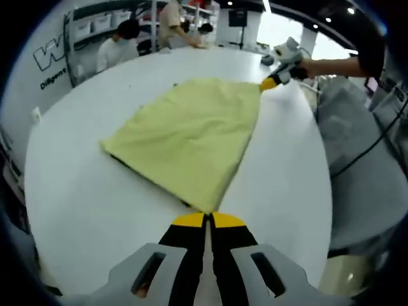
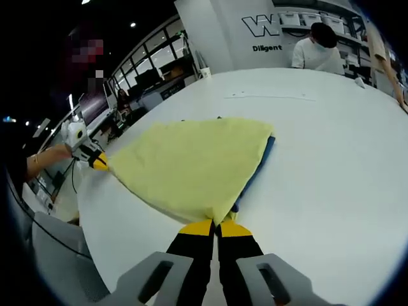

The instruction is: Fold the garment on the visible template until the final outline fits inside the template.

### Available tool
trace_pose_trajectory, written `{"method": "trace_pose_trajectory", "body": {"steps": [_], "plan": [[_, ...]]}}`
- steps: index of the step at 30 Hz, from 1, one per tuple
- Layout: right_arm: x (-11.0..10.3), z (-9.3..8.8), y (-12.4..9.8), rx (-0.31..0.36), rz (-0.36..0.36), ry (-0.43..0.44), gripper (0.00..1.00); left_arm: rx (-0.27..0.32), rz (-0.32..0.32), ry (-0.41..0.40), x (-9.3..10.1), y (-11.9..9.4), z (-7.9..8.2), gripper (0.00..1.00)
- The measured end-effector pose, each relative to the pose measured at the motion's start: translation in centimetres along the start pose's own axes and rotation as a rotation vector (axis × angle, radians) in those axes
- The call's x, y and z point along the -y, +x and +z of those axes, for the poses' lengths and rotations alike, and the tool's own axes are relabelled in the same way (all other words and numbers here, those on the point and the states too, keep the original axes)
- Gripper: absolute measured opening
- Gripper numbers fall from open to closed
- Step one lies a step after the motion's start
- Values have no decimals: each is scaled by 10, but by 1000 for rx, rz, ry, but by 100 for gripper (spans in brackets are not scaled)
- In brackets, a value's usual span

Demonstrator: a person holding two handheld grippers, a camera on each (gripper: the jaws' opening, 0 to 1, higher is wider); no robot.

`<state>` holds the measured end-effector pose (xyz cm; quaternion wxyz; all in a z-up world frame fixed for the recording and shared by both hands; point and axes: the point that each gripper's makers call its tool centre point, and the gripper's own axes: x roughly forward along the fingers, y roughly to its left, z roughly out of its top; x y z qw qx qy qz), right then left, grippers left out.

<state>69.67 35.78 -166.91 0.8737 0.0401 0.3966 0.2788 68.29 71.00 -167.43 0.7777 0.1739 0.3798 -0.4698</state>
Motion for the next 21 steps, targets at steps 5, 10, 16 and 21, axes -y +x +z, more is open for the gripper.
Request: {"method": "trace_pose_trajectory", "body": {"steps": [5,10,16,21], "plan": [[0,-8,-2,-7,7,1,0,26,38,-77,0,2,-2,0],[-2,-16,-6,-19,8,1,0,53,55,-142,1,3,-5,0],[-2,-24,-11,-17,-5,28,0,86,69,-202,0,-1,-7,0],[-4,-23,-12,-26,-11,9,0,79,69,-195,7,-2,-7,0]]}}
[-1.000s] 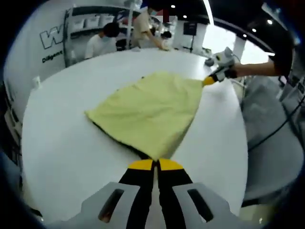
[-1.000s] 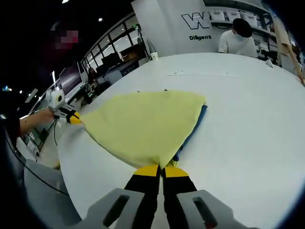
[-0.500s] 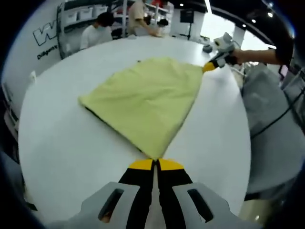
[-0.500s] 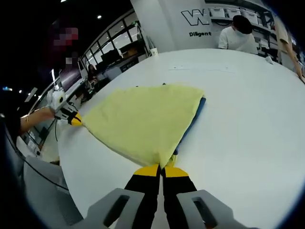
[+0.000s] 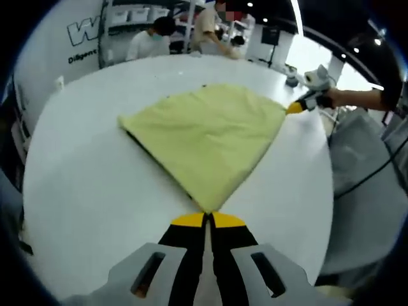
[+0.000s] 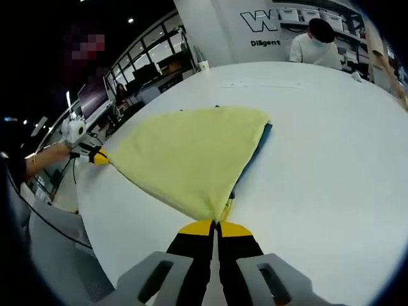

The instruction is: Fold the garment on the visible template until the final outline fits inside the template.

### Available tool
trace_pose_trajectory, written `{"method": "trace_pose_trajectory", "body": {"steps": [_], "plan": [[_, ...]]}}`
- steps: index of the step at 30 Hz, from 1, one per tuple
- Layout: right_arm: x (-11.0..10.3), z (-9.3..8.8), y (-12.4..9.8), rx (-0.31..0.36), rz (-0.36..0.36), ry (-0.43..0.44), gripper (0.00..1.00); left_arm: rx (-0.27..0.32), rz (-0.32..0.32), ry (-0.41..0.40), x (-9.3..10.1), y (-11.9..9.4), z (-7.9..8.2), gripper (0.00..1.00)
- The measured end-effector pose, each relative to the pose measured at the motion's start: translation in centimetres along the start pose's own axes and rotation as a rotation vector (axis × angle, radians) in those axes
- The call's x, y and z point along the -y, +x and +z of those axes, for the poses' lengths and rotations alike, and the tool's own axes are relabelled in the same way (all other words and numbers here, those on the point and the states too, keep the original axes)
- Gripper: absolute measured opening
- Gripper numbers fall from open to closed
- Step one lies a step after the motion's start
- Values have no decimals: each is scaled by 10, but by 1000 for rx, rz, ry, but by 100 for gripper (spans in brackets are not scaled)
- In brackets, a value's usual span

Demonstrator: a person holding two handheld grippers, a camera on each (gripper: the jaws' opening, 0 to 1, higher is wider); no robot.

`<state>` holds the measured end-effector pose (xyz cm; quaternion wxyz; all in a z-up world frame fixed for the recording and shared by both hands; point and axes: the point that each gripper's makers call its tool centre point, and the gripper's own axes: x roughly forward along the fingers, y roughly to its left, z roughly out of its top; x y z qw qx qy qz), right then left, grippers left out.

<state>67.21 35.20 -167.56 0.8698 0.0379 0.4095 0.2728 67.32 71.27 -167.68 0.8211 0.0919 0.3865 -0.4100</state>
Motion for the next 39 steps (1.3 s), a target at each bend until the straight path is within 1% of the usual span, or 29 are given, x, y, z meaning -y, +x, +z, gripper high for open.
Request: {"method": "trace_pose_trajectory", "body": {"steps": [4,6,7,8,9,10,12,14,15,16,17,20,21,22,23,24,25,26,27,28,29,30,32,33,34,35,38,39], "plan": [[-3,0,-3,1,-5,-2,0,-2,9,0,0,-1,0,1],[-2,1,-5,5,-17,-11,0,1,26,-1,1,-5,0,1],[-4,3,-13,11,-35,-20,0,12,32,6,2,-7,2,1],[-2,3,-12,19,-36,-19,0,35,58,-7,1,-12,5,0],[-2,5,-14,31,-38,-17,0,42,78,-21,0,-16,6,0],[-4,6,-19,46,-38,-12,0,74,128,-38,-5,-24,9,0],[-4,14,-33,86,-46,-16,0,149,168,-102,-2,-38,17,0],[-8,14,-40,109,-53,-18,1,254,168,-205,1,-47,28,2],[-10,15,-44,124,-54,-15,2,305,152,-246,14,-53,39,5],[-14,17,-48,144,-53,-13,3,342,152,-261,22,-58,46,6],[-18,18,-51,157,-48,-15,4,365,163,-258,27,-62,50,9],[-29,20,-56,184,-24,-69,8,393,204,-235,40,-72,57,24],[-36,19,-62,186,-25,-76,12,404,214,-237,44,-74,59,32],[-40,19,-66,188,-25,-82,17,422,228,-241,47,-77,62,38],[-40,19,-68,194,-25,-90,22,440,242,-243,49,-79,65,43],[-38,19,-68,203,-27,-99,30,458,257,-250,53,-81,67,50],[-43,20,-75,219,-35,-108,36,482,269,-244,60,-83,70,54],[-47,20,-81,238,-42,-110,43,488,283,-244,67,-84,73,59],[-50,20,-83,252,-50,-109,48,495,296,-243,75,-85,76,65],[-53,18,-86,267,-53,-119,52,503,312,-240,83,-84,77,68],[-54,16,-87,267,-54,-118,56,508,318,-247,86,-83,78,70],[-60,11,-90,278,-59,-121,57,526,331,-251,94,-81,79,72],[-62,9,-92,291,-60,-133,58,536,337,-239,99,-79,80,74],[-61,6,-93,293,-67,-137,58,536,333,-254,100,-76,79,74],[-62,5,-94,293,-69,-142,60,537,322,-294,108,-74,78,75],[-63,1,-96,293,-72,-147,61,544,316,-297,111,-73,78,76],[-65,-3,-99,293,-74,-147,63,543,309,-286,121,-69,77,79],[-67,-4,-100,294,-76,-146,63,517,320,-258,124,-66,72,80]]}}
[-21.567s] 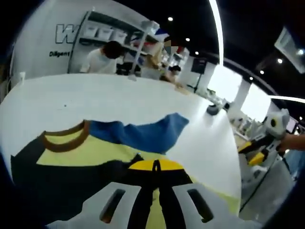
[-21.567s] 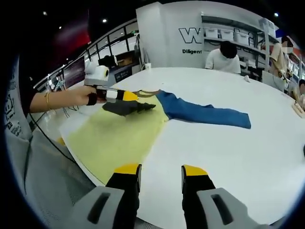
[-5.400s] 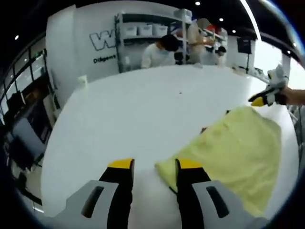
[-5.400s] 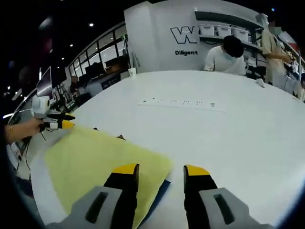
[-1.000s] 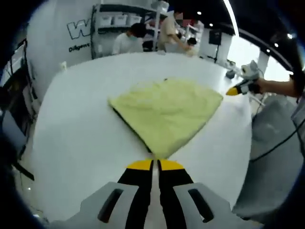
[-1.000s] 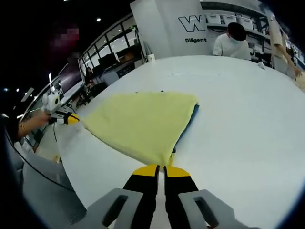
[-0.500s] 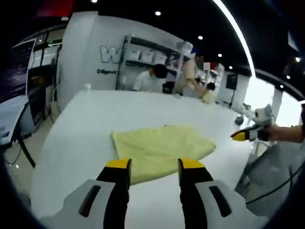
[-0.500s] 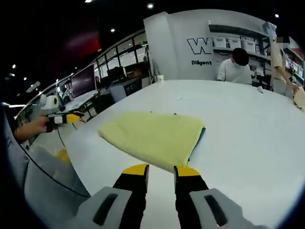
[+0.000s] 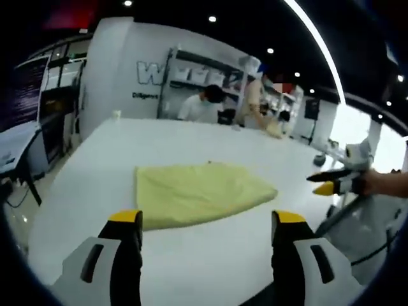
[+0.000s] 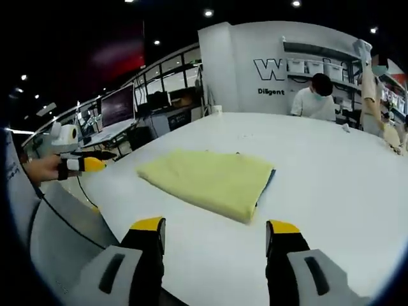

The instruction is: Fold the garment on the visible template until the final outline fits inside the template.

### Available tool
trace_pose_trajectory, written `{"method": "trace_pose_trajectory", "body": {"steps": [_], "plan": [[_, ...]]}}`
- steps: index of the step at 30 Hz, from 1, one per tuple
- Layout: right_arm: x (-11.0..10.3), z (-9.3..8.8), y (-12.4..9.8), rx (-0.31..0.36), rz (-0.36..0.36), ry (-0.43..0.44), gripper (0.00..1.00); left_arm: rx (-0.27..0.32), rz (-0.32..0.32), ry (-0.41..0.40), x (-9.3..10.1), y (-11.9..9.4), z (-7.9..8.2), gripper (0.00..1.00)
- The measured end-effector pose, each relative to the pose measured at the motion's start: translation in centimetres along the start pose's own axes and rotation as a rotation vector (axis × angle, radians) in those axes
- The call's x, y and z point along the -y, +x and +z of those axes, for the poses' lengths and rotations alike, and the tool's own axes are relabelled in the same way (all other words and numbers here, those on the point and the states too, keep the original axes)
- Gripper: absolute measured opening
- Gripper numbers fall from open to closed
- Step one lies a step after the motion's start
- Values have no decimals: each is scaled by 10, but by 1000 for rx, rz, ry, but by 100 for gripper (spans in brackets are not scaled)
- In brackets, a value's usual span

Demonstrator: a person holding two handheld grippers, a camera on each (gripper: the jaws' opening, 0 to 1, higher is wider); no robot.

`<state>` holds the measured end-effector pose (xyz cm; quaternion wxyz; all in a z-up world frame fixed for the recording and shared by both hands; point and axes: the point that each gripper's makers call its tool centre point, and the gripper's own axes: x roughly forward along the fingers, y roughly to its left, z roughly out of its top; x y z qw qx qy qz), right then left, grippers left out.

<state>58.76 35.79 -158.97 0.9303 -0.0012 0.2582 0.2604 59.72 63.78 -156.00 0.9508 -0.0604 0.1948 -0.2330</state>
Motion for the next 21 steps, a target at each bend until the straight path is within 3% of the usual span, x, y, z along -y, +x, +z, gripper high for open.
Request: {"method": "trace_pose_trajectory", "body": {"steps": [2,7,9,10,13,21], "plan": [[1,6,3,12,2,-15,64,-25,10,5,-3,-2,-9,82],[2,11,1,38,-8,-12,61,-19,-8,24,-3,-9,-11,80],[2,10,3,50,-2,58,60,-17,-17,16,-3,-8,-13,80],[0,9,4,68,13,147,60,-21,-31,1,-2,-7,-17,80],[2,5,6,57,-8,88,60,-33,-44,-2,4,-5,-22,80],[7,8,3,72,-51,57,59,-37,-37,15,3,-7,-17,80]]}}
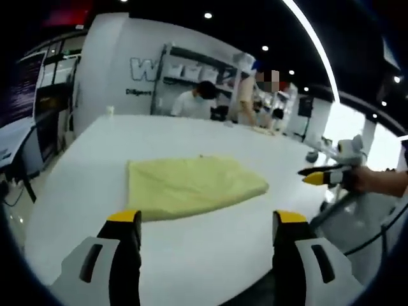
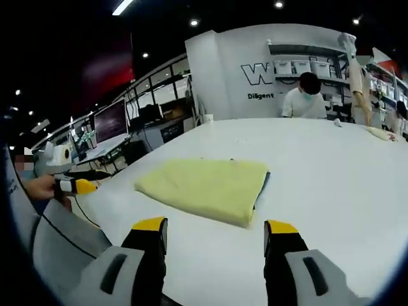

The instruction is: Fold the garment on the visible template until the final outline fits inside the template.

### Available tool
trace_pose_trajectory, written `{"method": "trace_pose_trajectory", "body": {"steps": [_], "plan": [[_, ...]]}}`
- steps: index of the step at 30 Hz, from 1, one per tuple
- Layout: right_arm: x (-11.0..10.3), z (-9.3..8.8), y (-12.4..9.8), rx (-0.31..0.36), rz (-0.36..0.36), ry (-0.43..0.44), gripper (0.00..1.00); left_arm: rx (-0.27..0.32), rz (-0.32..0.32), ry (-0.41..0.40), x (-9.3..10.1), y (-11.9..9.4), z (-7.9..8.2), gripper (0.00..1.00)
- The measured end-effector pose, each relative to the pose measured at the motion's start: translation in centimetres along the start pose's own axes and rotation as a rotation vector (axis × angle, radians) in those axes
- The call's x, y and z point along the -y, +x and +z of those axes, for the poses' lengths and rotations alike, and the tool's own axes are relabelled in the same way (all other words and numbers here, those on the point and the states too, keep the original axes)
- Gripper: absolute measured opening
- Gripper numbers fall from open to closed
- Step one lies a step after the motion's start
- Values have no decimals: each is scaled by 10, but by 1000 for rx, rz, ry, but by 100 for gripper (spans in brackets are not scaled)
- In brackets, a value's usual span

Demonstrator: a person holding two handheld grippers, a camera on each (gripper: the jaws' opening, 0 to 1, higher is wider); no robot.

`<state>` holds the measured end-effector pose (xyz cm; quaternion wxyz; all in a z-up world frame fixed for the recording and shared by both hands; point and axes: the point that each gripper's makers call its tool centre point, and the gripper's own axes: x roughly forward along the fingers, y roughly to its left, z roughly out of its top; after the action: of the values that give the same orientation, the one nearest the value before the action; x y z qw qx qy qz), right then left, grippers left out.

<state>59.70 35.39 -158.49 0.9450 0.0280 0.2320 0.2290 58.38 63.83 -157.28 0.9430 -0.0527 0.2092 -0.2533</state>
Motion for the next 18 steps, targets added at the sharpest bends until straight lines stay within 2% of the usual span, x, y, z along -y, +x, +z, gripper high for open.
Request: {"method": "trace_pose_trajectory", "body": {"steps": [8,10,14,18], "plan": [[2,8,-2,38,-17,-12,59,2,8,20,-1,1,1,81],[7,12,-4,54,-51,-36,62,9,25,4,-3,0,2,83],[3,22,-7,100,-38,-32,65,9,31,14,-7,0,3,85],[2,19,-8,78,-44,-52,66,1,29,23,-7,0,3,86]]}}
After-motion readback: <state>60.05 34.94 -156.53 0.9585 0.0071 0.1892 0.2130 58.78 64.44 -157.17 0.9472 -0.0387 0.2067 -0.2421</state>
